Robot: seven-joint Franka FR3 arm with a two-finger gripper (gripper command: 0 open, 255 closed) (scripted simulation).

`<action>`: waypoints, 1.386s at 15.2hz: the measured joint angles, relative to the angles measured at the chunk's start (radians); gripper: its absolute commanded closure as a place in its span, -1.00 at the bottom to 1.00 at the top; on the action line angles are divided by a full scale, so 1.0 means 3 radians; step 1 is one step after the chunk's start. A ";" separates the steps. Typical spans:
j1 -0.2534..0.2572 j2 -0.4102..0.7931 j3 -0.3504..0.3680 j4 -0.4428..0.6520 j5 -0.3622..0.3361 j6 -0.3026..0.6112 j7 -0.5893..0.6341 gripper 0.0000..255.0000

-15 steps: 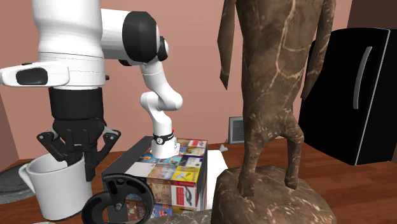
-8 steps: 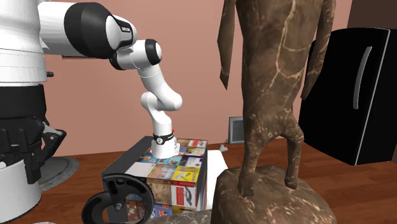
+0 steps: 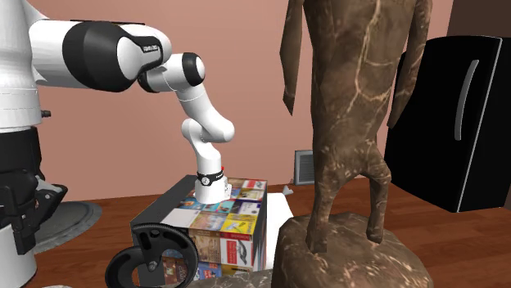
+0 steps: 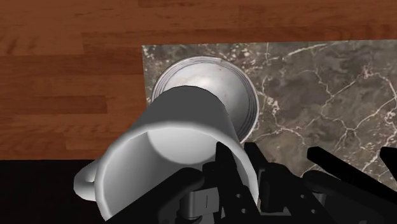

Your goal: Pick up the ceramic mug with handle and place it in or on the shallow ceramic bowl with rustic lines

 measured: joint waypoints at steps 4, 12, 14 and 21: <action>-0.0013 0.0006 -0.0004 -0.0168 -0.0009 0.0172 0.0020 1.00; -0.0029 0.0059 -0.0020 -0.0444 -0.0038 0.0495 0.0059 1.00; -0.0030 0.0066 -0.0021 -0.0453 -0.0040 0.0511 0.0059 1.00; -0.0030 0.0069 -0.0022 -0.0454 -0.0041 0.0517 0.0060 -1.00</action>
